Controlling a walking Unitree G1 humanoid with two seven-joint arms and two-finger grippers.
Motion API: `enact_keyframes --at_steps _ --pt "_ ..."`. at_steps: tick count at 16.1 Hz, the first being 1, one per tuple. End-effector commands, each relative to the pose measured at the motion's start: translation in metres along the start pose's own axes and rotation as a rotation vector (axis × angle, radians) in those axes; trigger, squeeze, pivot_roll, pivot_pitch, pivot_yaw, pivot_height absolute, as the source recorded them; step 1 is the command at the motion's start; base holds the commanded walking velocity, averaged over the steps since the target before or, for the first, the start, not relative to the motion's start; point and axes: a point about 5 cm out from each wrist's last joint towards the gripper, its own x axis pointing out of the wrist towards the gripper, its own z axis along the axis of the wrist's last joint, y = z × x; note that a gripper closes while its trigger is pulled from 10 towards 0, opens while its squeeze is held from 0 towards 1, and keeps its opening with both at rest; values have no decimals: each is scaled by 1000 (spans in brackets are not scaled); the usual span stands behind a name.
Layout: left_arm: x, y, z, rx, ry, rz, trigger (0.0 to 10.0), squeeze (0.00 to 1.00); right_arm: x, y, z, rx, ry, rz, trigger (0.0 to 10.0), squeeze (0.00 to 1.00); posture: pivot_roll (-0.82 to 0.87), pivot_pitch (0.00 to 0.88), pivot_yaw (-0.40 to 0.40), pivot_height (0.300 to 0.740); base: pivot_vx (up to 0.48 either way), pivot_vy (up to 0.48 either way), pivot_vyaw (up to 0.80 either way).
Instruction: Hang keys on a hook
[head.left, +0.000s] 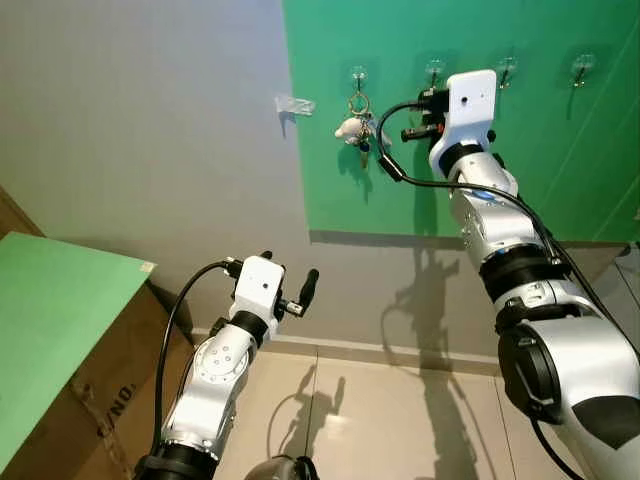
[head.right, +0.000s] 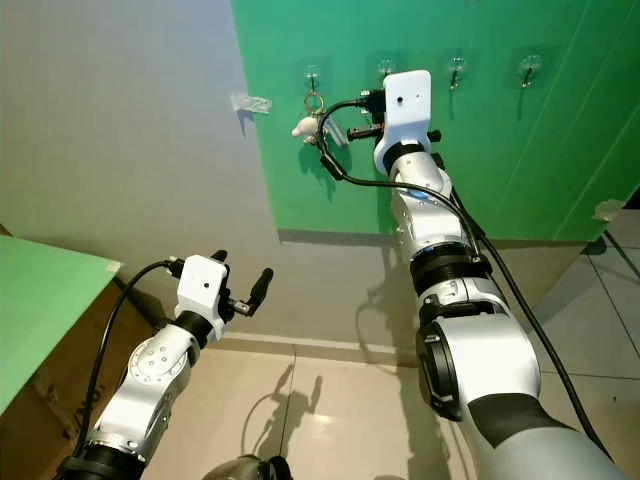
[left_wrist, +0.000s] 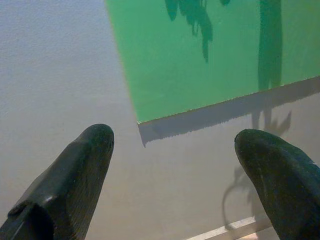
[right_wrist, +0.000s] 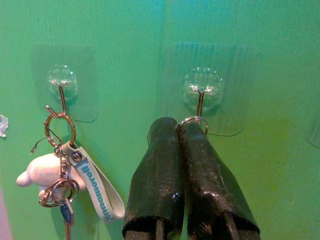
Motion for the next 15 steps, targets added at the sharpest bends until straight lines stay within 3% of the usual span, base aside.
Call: enact_keyframes --at_steps 1,11,15 --pt "-2 2 1 23 -9 9 10000 0 5 2 11 -4 -33 5 0 0 -164 0 82 740 0 0 0" --pt "-3 2 1 28 -7 16 10000 0 8 -4 15 -32 -42 -17 0 0 -153 0 71 740 0 0 0" --pt "-4 1 1 27 -3 20 10000 0 10 -2 14 14 -17 -5 0 0 -148 0 70 740 0 0 0"
